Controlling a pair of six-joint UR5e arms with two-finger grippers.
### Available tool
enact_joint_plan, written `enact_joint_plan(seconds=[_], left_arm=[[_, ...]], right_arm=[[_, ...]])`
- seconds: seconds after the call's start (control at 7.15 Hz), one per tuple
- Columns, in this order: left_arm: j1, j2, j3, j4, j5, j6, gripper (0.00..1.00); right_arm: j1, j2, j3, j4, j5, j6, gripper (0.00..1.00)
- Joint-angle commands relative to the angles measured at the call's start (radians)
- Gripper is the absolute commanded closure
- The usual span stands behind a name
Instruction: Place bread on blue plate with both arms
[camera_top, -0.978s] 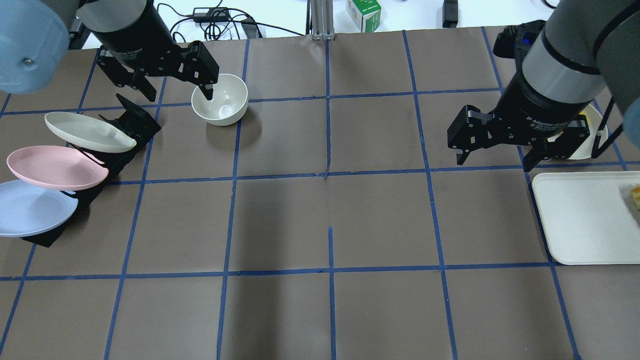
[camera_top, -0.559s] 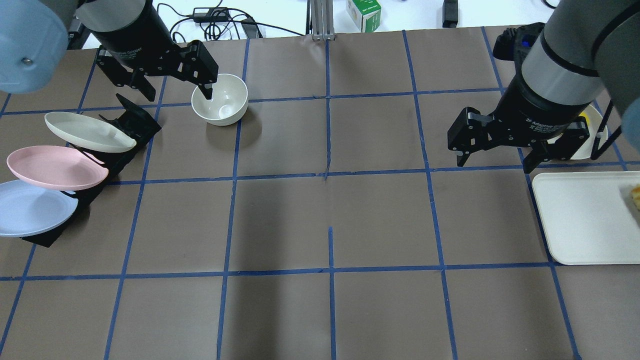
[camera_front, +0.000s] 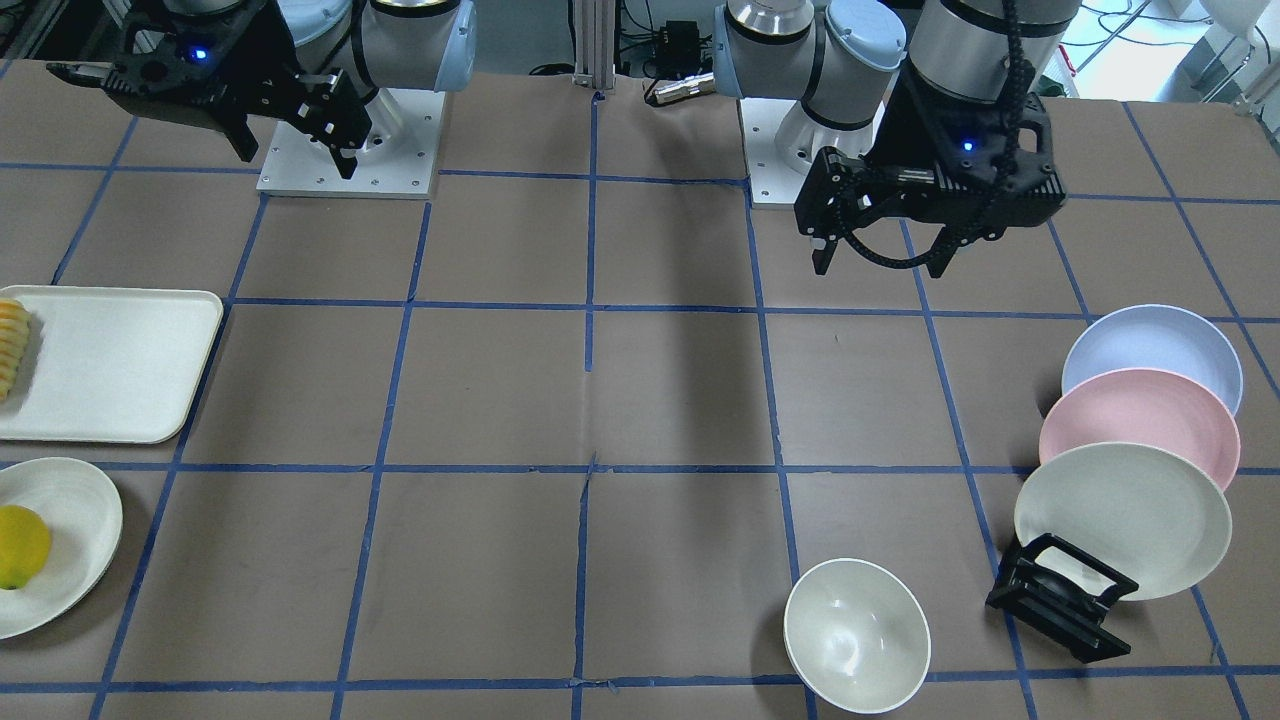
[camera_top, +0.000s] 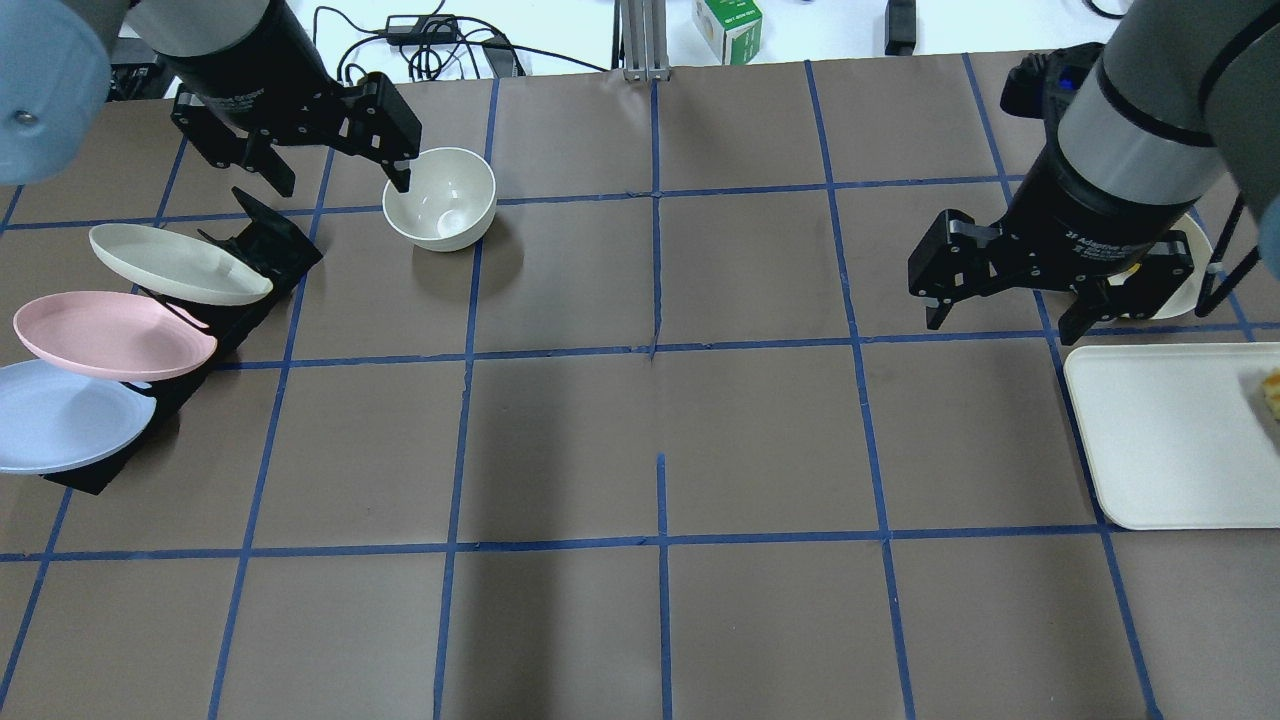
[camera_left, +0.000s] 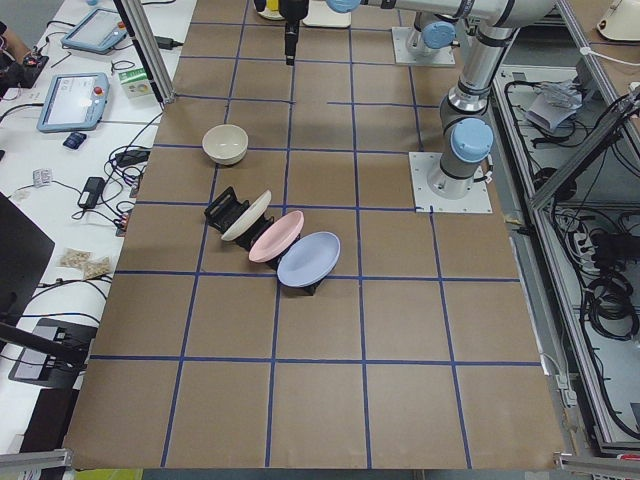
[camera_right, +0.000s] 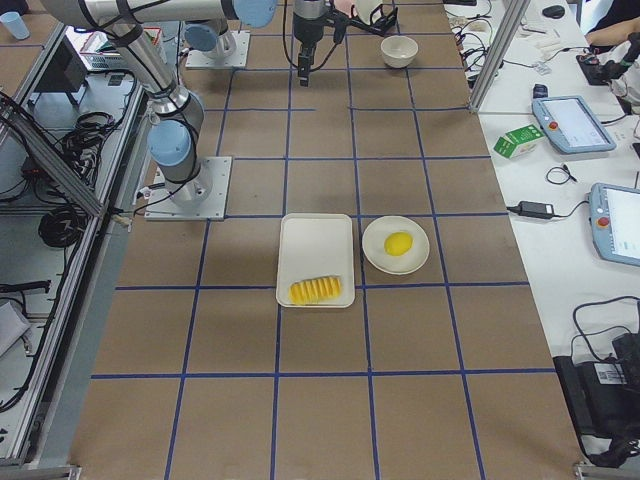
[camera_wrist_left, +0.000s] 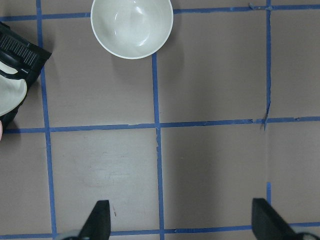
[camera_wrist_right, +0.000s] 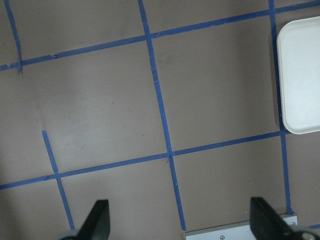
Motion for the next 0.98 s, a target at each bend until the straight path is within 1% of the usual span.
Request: enact_joint_plan(seconds=[0.0, 0.28, 0.42, 0.56, 0.7, 0.84], left_arm=[[0.128, 0.029, 0.005, -0.005, -0.001, 0.005, 0.0], [0.283, 0.045, 0.003, -0.005, 0.014, 0.028, 0.0], [0.389, 0.04, -0.007, -0.005, 0.01, 0.029, 0.0], [0.498, 0.02, -0.015, -0.005, 0.008, 0.029, 0.0], [0.607, 0.0, -0.023, -0.005, 0.01, 0.055, 0.0], [0.685, -0.021, -0.044, 0.001, 0.013, 0.067, 0.0]], right_arm=[[-0.077, 0.0, 0.004, 0.004, 0.002, -0.012, 0.0], [-0.085, 0.004, 0.013, -0.004, -0.005, -0.021, 0.0], [-0.091, 0.017, 0.016, -0.008, -0.01, -0.096, 0.0], [-0.15, 0.023, 0.016, -0.008, -0.01, -0.145, 0.0], [-0.243, 0.024, 0.016, -0.01, -0.008, -0.263, 0.0], [-0.341, 0.039, 0.018, -0.008, -0.013, -0.381, 0.0]])
